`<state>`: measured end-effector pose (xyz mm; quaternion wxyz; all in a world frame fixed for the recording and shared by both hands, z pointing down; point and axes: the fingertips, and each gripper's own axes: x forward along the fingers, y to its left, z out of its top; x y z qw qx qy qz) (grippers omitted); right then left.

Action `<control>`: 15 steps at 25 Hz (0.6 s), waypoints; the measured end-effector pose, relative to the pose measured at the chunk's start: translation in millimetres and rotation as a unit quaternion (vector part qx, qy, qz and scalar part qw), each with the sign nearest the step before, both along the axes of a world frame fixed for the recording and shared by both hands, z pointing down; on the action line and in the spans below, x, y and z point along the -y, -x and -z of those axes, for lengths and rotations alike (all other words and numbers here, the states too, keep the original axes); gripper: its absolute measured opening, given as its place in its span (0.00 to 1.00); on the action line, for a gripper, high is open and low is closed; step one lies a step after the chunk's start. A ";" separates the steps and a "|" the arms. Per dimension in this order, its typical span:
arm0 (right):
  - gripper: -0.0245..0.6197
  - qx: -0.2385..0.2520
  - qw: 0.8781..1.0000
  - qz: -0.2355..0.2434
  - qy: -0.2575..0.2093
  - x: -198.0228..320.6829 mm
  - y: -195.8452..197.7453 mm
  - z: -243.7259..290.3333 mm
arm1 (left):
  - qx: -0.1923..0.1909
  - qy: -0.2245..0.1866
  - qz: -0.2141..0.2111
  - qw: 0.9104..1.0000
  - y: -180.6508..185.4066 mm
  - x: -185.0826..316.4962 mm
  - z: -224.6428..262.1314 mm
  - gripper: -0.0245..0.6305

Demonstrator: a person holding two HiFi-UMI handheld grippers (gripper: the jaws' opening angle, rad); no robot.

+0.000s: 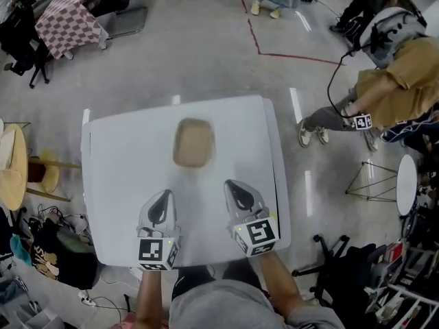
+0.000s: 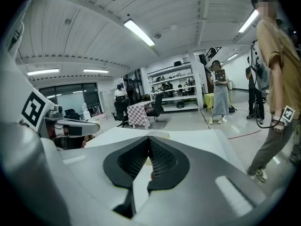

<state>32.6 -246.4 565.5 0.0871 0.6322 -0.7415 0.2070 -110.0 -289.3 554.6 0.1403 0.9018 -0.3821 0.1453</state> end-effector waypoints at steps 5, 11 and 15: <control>0.04 0.010 1.000 -0.002 0.019 15.9 -0.5 -27.0 | 0.000 0.011 -0.009 1.000 -7.7 18.3 -21.9 0.05; 0.04 0.020 0.999 -0.004 0.038 32.6 -4.6 -56.5 | 0.006 0.031 -0.018 0.999 -15.8 31.0 -48.5 0.05; 0.04 0.012 0.999 -0.003 0.042 45.9 -10.9 -73.0 | 0.012 0.036 -0.017 0.999 -19.1 41.0 -62.8 0.05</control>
